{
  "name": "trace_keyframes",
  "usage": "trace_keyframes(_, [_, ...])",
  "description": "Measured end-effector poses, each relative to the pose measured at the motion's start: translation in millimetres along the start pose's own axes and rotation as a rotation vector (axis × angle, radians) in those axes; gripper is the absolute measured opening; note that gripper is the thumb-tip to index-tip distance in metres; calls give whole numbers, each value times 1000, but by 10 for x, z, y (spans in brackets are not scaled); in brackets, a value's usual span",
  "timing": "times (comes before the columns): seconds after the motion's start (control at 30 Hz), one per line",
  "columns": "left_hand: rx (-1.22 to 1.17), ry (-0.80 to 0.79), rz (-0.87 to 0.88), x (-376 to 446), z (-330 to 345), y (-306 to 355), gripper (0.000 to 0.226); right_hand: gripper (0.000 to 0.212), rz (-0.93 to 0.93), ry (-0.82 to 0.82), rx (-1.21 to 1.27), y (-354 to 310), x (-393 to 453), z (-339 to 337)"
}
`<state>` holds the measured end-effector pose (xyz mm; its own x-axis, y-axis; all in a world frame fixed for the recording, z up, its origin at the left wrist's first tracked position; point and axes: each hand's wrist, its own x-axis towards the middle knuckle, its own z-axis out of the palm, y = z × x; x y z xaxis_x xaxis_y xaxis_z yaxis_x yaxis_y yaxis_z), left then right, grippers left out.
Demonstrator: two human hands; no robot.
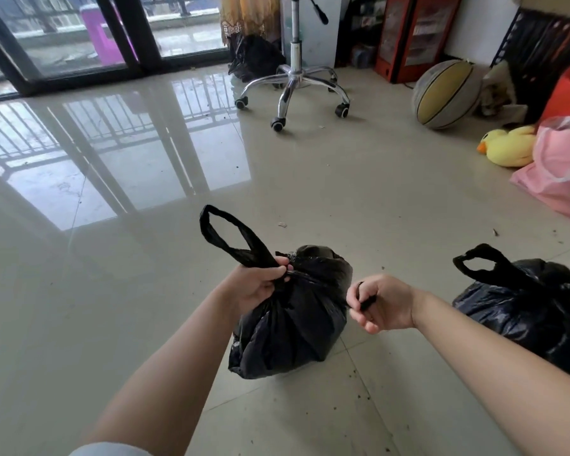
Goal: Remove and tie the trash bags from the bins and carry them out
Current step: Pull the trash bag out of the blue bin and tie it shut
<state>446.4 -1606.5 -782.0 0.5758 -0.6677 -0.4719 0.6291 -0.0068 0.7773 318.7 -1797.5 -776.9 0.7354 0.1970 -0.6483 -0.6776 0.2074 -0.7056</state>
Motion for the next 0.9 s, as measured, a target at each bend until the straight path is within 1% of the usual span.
trace_keyframes(0.03, [14, 13, 7, 1, -11, -12, 31, 33, 34, -34, -11, -5, 13, 6])
trace_keyframes(0.1, [75, 12, 12, -11, -49, -27, 34, 32, 79, -58, -47, -26, 23, -10])
trace_keyframes(0.17, [142, -17, -4, -25, -84, -45, 39, 36, 101, 12, -152, -75, 20, -57])
trace_keyframes(0.2, [168, -34, -18, -30, -94, -51, 40, 37, 73, 99, -233, -100, 22, -81])
trace_keyframes(0.23, [201, -54, -32, -34, -97, -54, 42, 36, 4, 212, -325, -123, 29, -84])
trace_keyframes(0.3, [303, -87, -45, -35, -87, -47, 45, 29, -200, 483, -489, -162, 60, -45])
trace_keyframes(0.33, [354, -96, -43, -37, -77, -42, 46, 24, -299, 572, -570, -184, 80, -16])
trace_keyframes(0.37, [398, -110, -41, -38, -63, -34, 47, 22, -370, 604, -675, -210, 89, 20])
trace_keyframes(0.4, [435, -128, -41, -38, -49, -27, 48, 31, -406, 577, -807, -237, 95, 54])
trace_keyframes(0.43, [461, -150, -44, -41, -28, -18, 48, 44, -417, 514, -936, -261, 94, 90])
trace_keyframes(0.47, [473, -168, -45, -43, -7, -13, 48, 54, -410, 450, -1032, -288, 94, 132])
trace_keyframes(0.5, [470, -182, -42, -42, 9, -8, 47, 59, -401, 403, -1092, -313, 96, 187])
trace_keyframes(0.53, [455, -191, -35, -40, 22, -2, 47, 61, -393, 374, -1108, -332, 104, 243])
trace_keyframes(0.63, [397, -217, -23, -54, 37, 20, 47, 61, -348, 306, -1045, -338, 152, 377])
trace_keyframes(0.7, [392, -210, -18, -69, 21, 29, 47, 57, -306, 311, -1077, -338, 172, 423])
trace_keyframes(0.77, [397, -153, -2, -67, -17, 32, 46, 39, -296, 325, -1196, -353, 186, 443])
trace_keyframes(0.83, [435, -13, 45, -39, -59, 28, 43, 24, -296, 326, -1313, -357, 208, 478])
trace_keyframes(0.9, [513, 169, 144, -6, -97, 8, 36, 19, -297, 332, -1371, -351, 245, 528])
